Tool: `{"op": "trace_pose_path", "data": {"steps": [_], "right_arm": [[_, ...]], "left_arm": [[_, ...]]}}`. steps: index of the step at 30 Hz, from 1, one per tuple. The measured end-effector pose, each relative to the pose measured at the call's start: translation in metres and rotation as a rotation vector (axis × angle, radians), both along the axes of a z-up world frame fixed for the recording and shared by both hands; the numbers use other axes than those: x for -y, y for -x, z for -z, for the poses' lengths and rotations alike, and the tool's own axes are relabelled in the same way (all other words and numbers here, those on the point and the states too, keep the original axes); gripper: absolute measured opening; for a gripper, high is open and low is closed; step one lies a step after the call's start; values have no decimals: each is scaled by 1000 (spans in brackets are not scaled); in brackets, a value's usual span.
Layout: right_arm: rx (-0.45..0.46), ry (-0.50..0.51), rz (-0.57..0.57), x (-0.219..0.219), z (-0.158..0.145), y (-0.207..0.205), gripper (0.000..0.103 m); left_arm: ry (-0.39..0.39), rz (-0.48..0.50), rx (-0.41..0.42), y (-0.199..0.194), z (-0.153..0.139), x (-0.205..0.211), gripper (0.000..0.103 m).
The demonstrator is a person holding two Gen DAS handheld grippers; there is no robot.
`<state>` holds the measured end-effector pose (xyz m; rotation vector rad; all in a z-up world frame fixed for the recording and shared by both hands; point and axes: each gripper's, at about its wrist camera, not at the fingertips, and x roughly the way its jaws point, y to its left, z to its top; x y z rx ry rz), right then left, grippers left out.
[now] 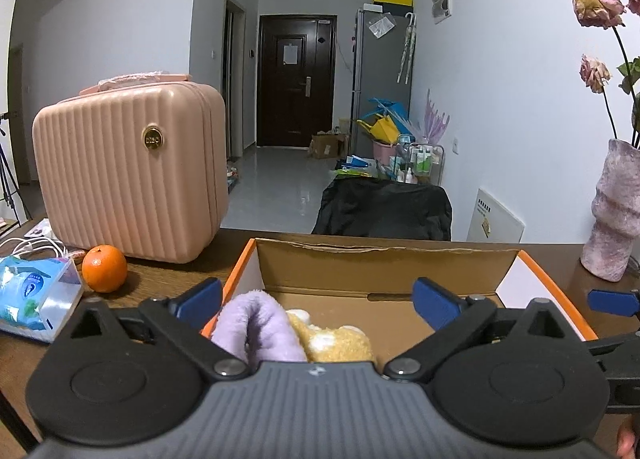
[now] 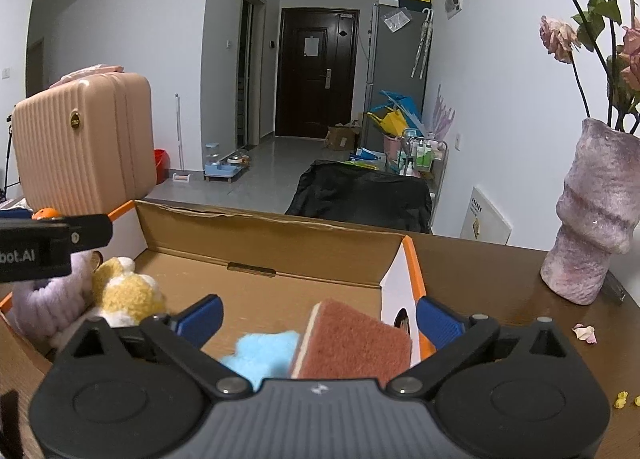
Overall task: Organize soft objects
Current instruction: 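Lower the sponge and lavender roll into the box and open both tools, then withdraw both tools from the box back over the remaining items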
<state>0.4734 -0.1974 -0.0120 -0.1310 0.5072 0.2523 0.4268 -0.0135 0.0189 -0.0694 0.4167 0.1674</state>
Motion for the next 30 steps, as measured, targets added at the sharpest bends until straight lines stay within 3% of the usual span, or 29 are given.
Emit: {"op": "trace_pose_path", "data": {"steps": [15,30], "right_arm": [[62,-16,22,6,-18,25,103],[107,-38,3,20,-20,98,103]], "left_arm": [[31,-24,54,30,-19,-1,103],[32,-22,69,95,-16,-19,103]]}}
